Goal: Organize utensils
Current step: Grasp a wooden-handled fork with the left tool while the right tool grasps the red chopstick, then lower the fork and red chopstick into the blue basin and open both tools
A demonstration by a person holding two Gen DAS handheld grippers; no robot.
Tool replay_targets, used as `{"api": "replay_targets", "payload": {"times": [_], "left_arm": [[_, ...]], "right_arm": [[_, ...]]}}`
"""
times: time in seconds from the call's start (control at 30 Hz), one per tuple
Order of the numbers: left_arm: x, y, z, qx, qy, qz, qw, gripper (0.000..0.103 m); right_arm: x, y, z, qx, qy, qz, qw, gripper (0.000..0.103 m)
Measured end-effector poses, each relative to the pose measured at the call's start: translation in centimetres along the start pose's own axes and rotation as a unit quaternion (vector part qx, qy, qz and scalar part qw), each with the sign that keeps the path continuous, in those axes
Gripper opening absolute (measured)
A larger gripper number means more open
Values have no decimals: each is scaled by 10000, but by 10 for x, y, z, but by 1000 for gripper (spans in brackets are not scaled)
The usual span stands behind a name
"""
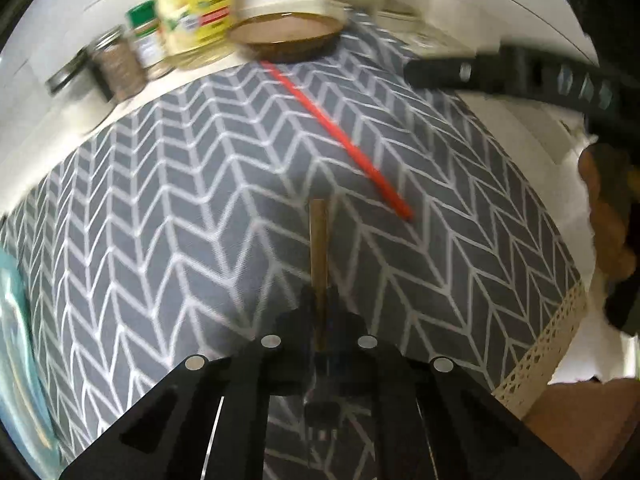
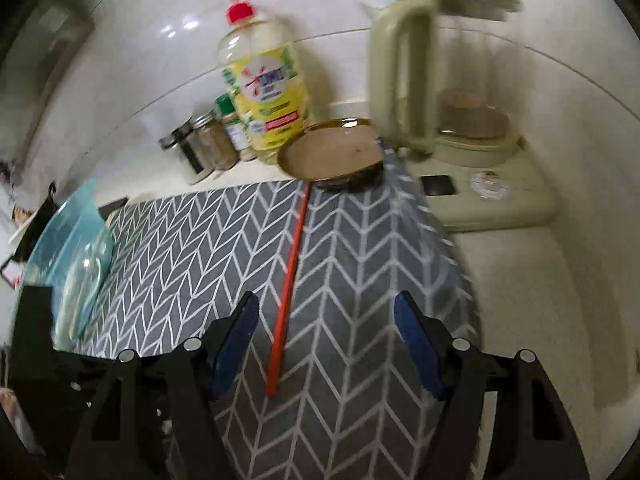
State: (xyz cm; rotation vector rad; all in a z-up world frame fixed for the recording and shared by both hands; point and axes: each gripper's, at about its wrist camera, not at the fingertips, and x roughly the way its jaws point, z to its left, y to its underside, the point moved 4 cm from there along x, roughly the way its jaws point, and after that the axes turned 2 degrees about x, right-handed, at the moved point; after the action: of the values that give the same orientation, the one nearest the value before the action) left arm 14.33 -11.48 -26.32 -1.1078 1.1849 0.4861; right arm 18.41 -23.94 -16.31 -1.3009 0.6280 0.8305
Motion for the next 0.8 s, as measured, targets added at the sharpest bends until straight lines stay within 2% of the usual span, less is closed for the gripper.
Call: {"api": "replay_targets", "payload": {"times": [0.1, 0.17, 0.2, 0.27, 0.33, 0.4, 0.47, 0.53, 0.63, 0.77, 0.8], "left_arm": [[-16, 4, 17, -322, -37, 4, 9995, 7], [-28, 6, 29, -444, -141, -41, 9989, 7], [-31, 7, 32, -459, -188, -46, 9988, 7], [-40, 8, 39, -552, -256, -76, 9981, 7], [-52, 11, 44, -647, -216, -145, 9976, 7], [-65, 11, 50, -711, -232, -251, 9969, 8], [-81, 11, 55, -742, -211, -386, 9963, 8], [-96, 12, 60, -770, -153, -507, 9956, 8], [-123, 11, 75, -901, -89, -702, 9934, 8], [-165, 12, 108, -1180, 40, -1019, 9878, 8], [-173, 12, 116, -1221, 45, -1090, 9865, 8]], "right_arm": [[26, 2, 12, -169, -191, 184, 9995, 48], [45, 4, 20, -289, -105, 280, 9991, 48], [54, 5, 25, -361, -60, 337, 9988, 43], [71, 8, 37, -631, 115, 447, 9969, 34], [77, 8, 49, -1069, 508, 254, 9926, 26], [82, 7, 58, -1327, 718, 185, 9884, 8], [83, 7, 64, -1278, 893, 208, 9876, 7], [80, 7, 66, -926, 631, 327, 9932, 6], [66, 12, 68, 21, -59, 590, 9982, 6], [31, 10, 88, 1085, -871, 571, 9886, 6], [25, 8, 94, 1179, -960, 527, 9870, 6]]}}
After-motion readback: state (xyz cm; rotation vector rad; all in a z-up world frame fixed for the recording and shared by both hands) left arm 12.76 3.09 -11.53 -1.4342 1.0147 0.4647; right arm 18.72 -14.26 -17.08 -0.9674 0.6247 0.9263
